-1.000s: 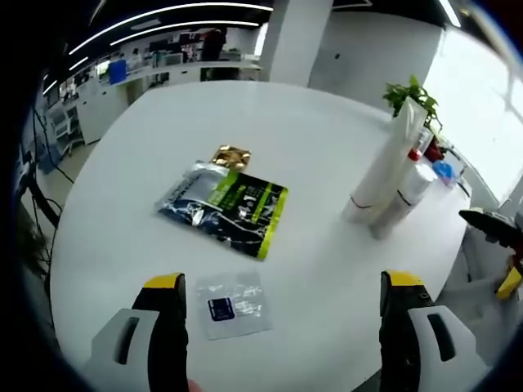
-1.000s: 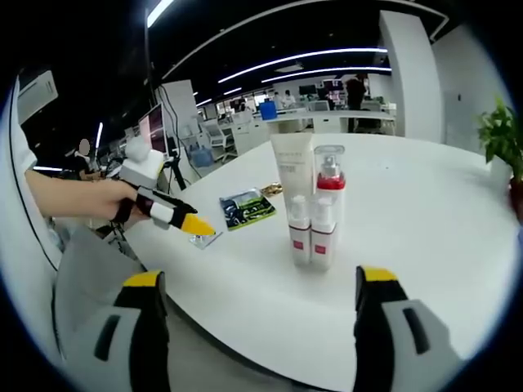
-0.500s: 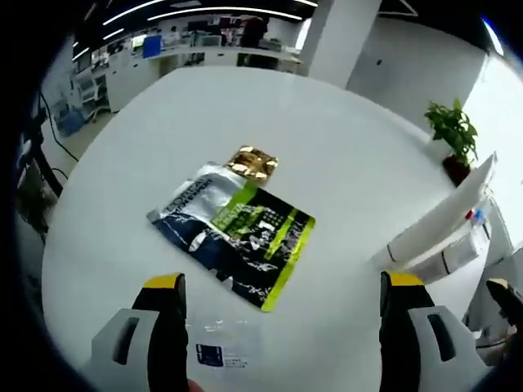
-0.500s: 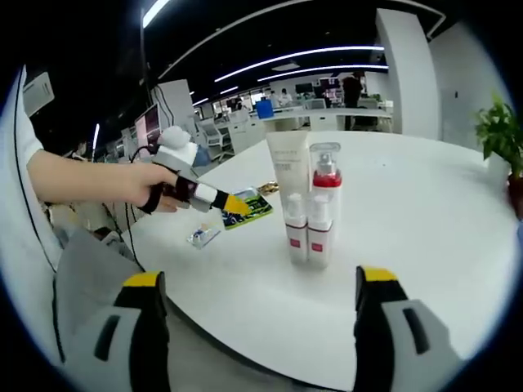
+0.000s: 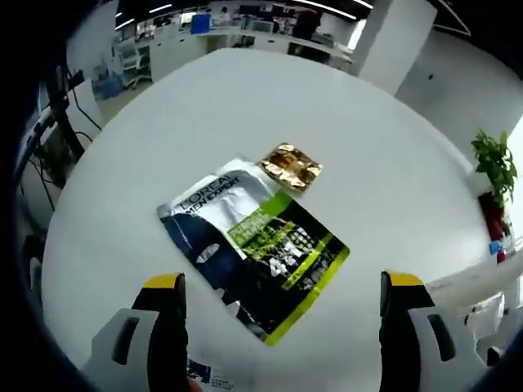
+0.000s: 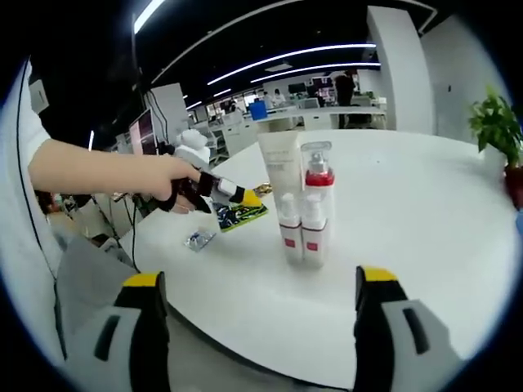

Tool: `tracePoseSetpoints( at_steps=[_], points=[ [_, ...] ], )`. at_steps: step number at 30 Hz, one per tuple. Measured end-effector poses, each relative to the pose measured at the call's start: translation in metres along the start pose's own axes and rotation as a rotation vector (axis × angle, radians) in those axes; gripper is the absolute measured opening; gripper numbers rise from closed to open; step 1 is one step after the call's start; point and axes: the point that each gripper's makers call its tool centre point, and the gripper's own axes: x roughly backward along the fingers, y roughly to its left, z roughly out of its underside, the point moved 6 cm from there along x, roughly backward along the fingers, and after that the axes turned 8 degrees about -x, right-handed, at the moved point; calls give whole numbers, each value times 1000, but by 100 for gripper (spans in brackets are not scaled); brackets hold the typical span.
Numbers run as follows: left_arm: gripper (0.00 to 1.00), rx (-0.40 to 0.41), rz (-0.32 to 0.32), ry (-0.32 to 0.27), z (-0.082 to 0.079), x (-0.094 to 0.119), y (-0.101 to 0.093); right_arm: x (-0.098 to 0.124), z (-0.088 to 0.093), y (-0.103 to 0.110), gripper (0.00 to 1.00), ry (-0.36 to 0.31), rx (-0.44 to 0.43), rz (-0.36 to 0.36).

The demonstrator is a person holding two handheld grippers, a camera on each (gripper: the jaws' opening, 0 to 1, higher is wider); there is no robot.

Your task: Arrange the skincare products in the storage area until every visible bottle or jar stands upright without overlapping.

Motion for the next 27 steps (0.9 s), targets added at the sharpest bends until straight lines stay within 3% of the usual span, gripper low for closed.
tracePoseSetpoints(
  at_steps=[6, 12, 16, 18, 27],
  points=[
    [97, 106, -115, 6, -7, -11, -1, 0, 1, -1, 96, 3, -7, 7],
    [97, 181, -147, 30, -12, -21, -7, 0, 1, -2, 96, 6, -13, 15],
    [97, 147, -204, 42, -13, -26, -4, 0, 2, -3, 96, 8, -17, 19],
    [97, 82, -245, 68, -11, -28, 0, 0, 2, -3, 96, 10, -18, 23],
    [96, 85, -266, 94, -12, -29, 1, -1, 2, -5, 96, 10, -27, 31]
  ],
)
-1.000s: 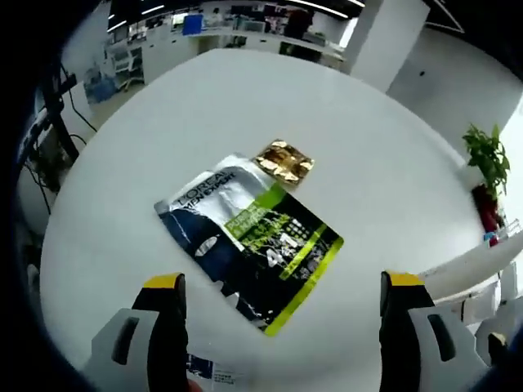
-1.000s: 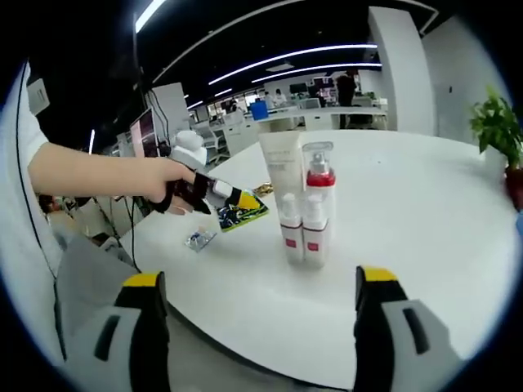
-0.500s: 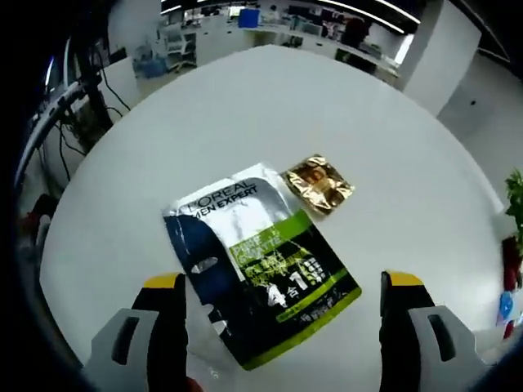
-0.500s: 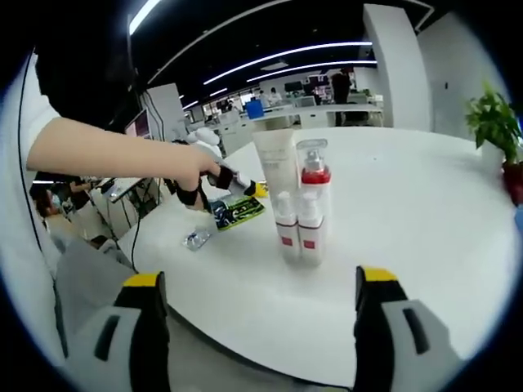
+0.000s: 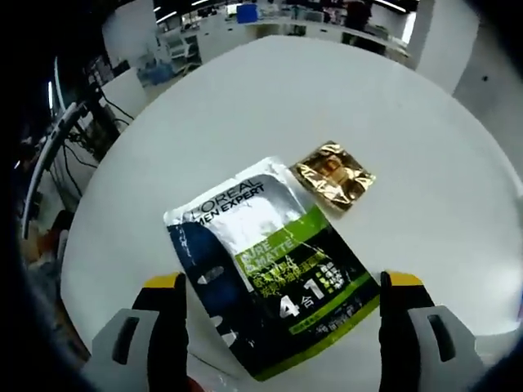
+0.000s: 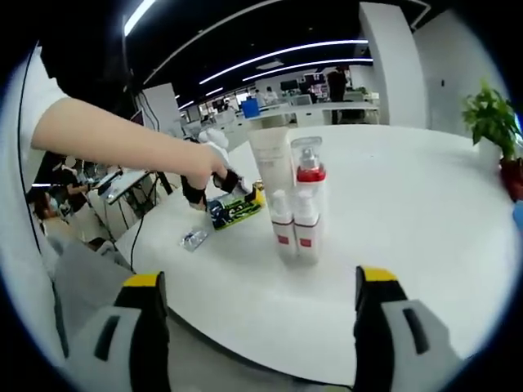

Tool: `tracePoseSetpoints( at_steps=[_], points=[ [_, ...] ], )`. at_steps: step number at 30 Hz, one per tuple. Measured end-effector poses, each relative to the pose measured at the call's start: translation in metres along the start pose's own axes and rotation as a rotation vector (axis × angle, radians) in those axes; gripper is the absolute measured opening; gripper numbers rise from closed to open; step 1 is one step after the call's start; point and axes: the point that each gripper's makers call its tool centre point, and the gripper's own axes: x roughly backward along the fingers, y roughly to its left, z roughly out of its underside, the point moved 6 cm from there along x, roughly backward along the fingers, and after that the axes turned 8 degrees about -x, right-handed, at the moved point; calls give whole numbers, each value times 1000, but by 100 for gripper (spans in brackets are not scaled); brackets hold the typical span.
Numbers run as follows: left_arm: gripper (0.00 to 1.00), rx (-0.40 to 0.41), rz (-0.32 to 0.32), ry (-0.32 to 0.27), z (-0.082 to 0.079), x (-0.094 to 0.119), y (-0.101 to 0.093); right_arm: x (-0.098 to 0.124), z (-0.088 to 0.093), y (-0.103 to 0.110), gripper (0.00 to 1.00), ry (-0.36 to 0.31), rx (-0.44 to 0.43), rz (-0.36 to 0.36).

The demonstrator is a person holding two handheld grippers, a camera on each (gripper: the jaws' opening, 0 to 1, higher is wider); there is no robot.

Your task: Arrange the skincare products in the storage area until every visible bottle or jar stands upright without overlapping.

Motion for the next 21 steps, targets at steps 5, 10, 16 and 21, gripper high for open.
tracePoseSetpoints(
  at_steps=[5, 10, 16, 21],
  points=[
    [87, -1, -1, 3, 0, 2, 7, 0, 0, 0, 96, -1, -1, 1],
    [78, -7, 3, -5, -1, 2, 14, 0, 0, 0, 96, -2, 1, 0],
    [67, -15, 6, -18, -1, 1, 21, 0, -1, 1, 96, -6, 1, -2],
    [63, 9, 14, -28, -3, 1, 24, 0, -1, 1, 95, -7, 1, -4]
  ],
)
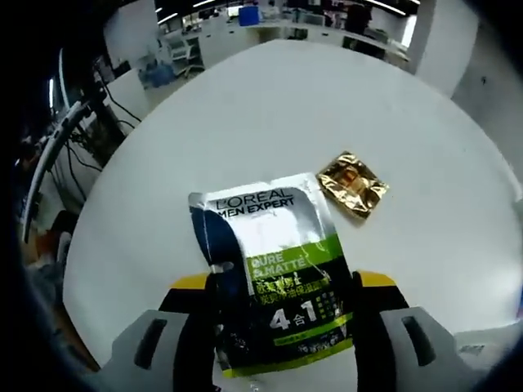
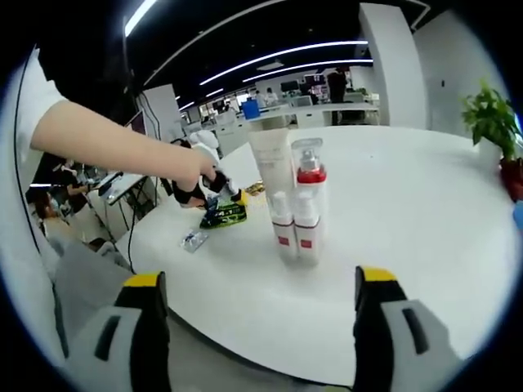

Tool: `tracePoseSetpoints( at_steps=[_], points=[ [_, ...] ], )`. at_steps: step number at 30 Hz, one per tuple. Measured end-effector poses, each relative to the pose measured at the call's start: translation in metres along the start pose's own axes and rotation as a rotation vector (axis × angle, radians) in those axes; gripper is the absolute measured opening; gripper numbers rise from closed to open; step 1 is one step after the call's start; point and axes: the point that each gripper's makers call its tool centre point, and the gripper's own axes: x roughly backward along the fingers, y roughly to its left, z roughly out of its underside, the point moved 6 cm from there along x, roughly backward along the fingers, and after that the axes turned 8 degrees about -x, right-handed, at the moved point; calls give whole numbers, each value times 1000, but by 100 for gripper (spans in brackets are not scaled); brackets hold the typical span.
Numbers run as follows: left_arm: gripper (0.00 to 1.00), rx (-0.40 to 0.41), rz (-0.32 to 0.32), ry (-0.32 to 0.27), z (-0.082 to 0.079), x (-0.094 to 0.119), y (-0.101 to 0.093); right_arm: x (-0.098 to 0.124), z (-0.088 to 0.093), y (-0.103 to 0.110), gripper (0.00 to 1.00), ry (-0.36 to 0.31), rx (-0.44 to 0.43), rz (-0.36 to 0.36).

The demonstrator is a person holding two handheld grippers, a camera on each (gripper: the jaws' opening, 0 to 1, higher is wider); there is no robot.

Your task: Arrange the skincare products in the storage area until every visible bottle or jar stands upright without overlapping.

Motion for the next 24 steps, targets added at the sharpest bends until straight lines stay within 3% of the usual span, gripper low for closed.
tracePoseSetpoints(
  at_steps=[3, 11, 13, 15, 16, 24],
  points=[
    [53, 12, 8, -31, -4, -1, 6, 0, 0, 0, 95, -2, -1, 0],
    [47, 2, 9, -20, -6, -3, 7, 0, 0, 0, 95, -2, -1, 3],
    [43, -20, 5, -21, -8, -4, 9, 1, 0, -1, 95, -5, -2, 6],
    [35, -102, 9, -31, -11, -6, 12, 1, -1, -1, 95, -6, -3, 6],
    [34, -73, 17, -28, -10, -5, 10, 1, -1, -1, 95, -6, -3, 6],
    [18, -69, 48, -52, -13, -7, 19, 1, -1, -1, 94, -5, 1, 8]
  ],
)
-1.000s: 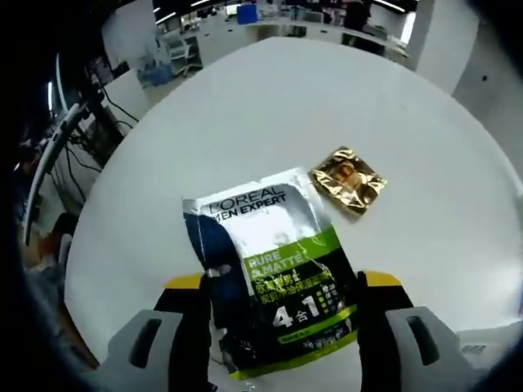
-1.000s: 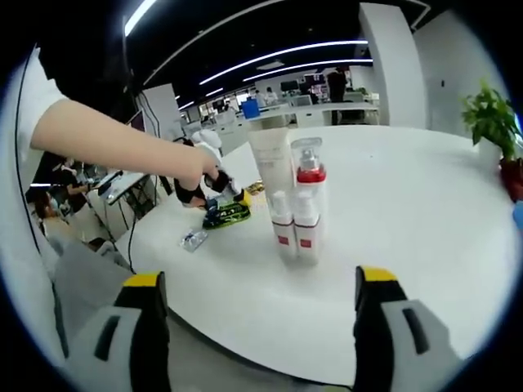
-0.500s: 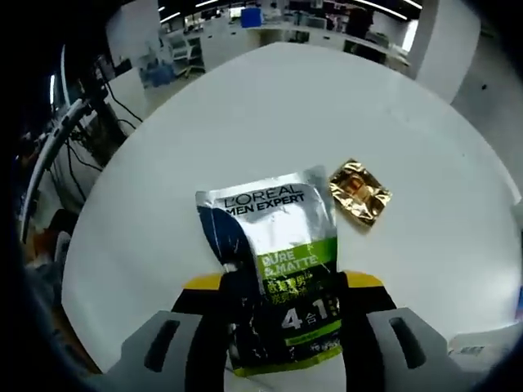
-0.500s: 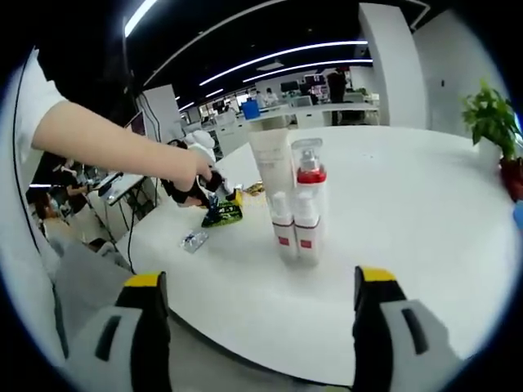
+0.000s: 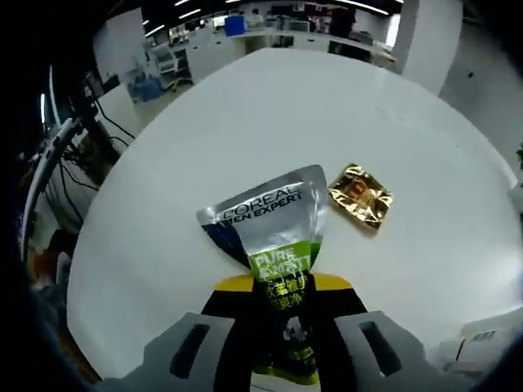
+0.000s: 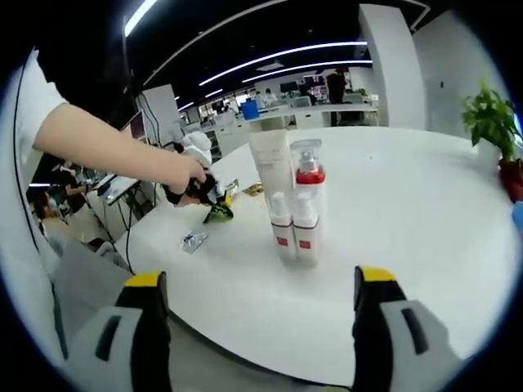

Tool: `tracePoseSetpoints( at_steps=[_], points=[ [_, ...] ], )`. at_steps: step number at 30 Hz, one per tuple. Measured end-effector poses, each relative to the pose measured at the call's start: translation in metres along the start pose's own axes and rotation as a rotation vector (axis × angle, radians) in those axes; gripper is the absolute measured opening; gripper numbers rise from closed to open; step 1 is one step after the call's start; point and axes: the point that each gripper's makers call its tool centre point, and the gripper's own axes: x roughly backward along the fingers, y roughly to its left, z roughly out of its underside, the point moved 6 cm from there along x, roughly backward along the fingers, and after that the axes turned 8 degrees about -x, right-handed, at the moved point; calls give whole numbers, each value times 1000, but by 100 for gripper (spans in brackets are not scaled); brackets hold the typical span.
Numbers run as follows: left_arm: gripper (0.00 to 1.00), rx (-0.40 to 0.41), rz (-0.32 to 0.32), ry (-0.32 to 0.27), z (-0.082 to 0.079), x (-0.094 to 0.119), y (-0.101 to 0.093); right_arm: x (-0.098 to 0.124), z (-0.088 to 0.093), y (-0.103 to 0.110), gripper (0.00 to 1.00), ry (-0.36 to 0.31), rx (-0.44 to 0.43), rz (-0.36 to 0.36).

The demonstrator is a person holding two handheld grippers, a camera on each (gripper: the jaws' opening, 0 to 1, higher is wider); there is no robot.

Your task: Arrange the skincare products in the storage area until every visible bottle or jar stands upright without overlapping.

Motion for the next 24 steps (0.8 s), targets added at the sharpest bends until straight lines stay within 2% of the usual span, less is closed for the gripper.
tracePoseSetpoints(
  at_steps=[5, 8, 10, 11, 13, 19, 21, 24],
  points=[
    [16, -3, 46, -18, 2, 2, 0, 0, 0, 1, 94, 4, 9, -6],
    [16, 36, 100, -42, 3, 5, -5, 0, 0, 2, 94, 4, 15, -9],
    [15, 26, 105, -43, 6, 8, -5, 0, 0, 2, 94, 3, 17, -12],
    [15, 21, 120, -63, 6, 11, -6, 0, 0, 2, 94, 2, 19, -12],
    [15, -3, 141, -83, -1, 9, -8, 0, 0, 3, 94, 2, 23, -15],
    [15, -24, 204, -131, 1, 27, -16, -1, 0, 5, 94, 3, 38, -26],
    [15, -29, 253, -155, -3, 29, -21, -1, 0, 6, 94, 4, 43, -30],
    [15, -44, 298, -191, -1, 44, -29, -1, 0, 7, 94, 4, 48, -36]
  ],
)
